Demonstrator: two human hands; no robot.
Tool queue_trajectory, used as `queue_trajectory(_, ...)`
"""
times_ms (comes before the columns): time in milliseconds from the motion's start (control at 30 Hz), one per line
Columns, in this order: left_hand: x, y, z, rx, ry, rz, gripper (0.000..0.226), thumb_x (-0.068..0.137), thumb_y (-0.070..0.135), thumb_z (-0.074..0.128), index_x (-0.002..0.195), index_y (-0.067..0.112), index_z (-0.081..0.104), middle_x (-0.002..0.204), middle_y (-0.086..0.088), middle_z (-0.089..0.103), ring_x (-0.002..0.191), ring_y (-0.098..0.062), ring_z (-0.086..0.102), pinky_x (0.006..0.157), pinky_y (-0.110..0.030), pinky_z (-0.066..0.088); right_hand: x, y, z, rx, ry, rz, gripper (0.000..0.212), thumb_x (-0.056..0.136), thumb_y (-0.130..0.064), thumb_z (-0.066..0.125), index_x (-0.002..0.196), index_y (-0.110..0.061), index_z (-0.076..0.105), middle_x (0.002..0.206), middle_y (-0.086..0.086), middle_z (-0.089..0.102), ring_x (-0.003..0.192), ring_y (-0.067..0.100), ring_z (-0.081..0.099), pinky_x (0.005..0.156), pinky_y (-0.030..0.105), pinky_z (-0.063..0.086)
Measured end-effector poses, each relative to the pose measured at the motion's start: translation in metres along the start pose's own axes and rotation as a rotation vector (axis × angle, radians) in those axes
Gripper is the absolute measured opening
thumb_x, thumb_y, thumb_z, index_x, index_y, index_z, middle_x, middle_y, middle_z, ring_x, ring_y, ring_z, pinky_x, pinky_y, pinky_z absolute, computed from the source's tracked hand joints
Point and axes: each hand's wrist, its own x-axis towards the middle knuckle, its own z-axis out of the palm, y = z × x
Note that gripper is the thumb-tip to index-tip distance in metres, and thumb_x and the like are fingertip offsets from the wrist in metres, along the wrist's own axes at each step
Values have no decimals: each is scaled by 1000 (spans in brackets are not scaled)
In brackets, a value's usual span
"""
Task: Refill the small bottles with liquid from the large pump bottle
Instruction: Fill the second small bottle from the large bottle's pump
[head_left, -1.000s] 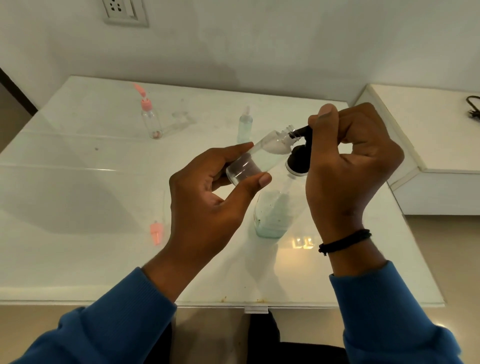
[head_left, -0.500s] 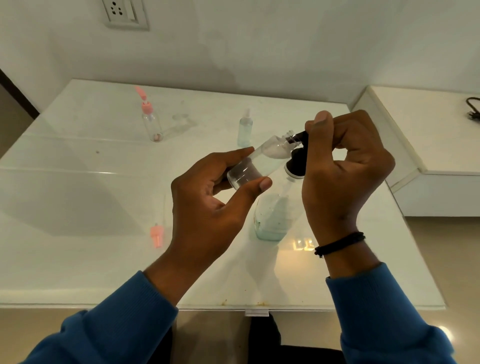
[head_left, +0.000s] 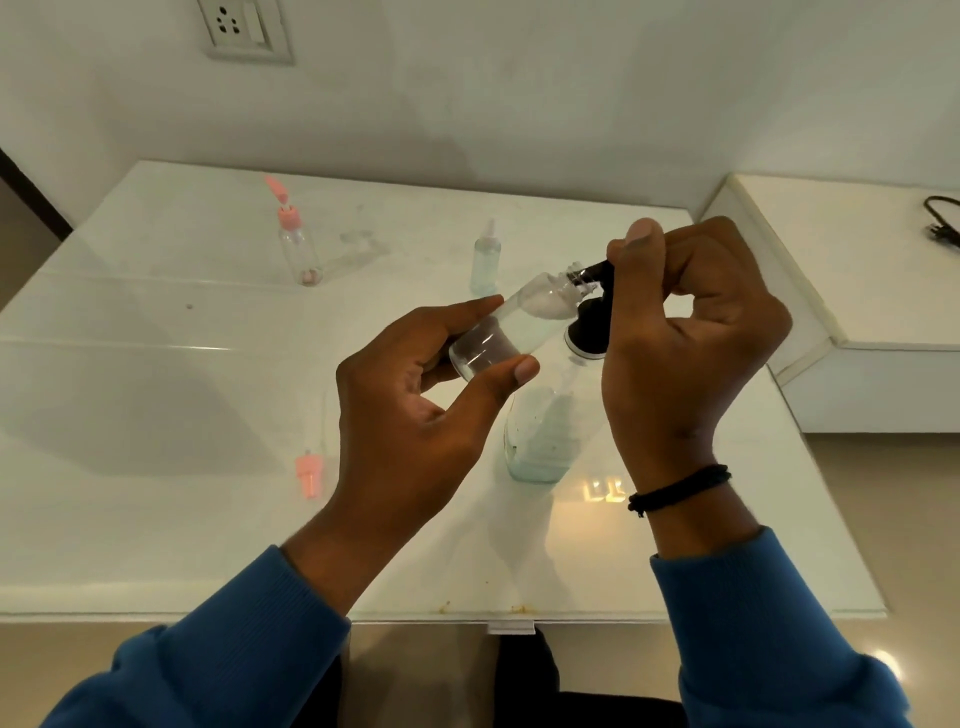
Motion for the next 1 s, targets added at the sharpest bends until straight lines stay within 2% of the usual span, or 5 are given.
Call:
queue_trajectory(233,-1,-1,1,3,5,-11,43,83,24,83,121,6,71,112,-4,74,102,-21,72,87,-33,62,-4,-2,2,20,-9,15,34,96,-4,64,63,3,61,63,13,57,61,15,49,60,18,39)
queue_trajectory(367,0,0,1,-7,-4,-10,44,84,23,83,121,5,71,113,-4,74,103,-21,72,88,-33,62,1,-2,0,4,-2,3,35,96,-4,64,62,3,60,62,13,57,60,25,51,57,30,41)
queue_trajectory(533,0,-1,1,10,-5,-11,44,84,24,83,122,6,71,113,-4,74,103,-21,72,87,-31,61,-5,-2,2,20,2,30,35,97,-3,64,63,5,60,63,15,58,61,24,52,58,24,41)
queue_trajectory(700,0,1,0,13,2,-4,43,83,24,83,121,8,71,113,-2,74,102,-17,72,87,-25,60,-3,-2,2,27,11,34,35,97,-4,63,63,3,62,63,14,59,61,23,53,58,26,41)
queue_trajectory(1000,0,0,0,5,5,-15,44,83,24,84,121,7,71,113,-3,74,102,-20,73,87,-30,61,-3,-2,1,26,3,44,34,97,-4,63,64,4,63,64,15,60,62,24,54,59,25,42)
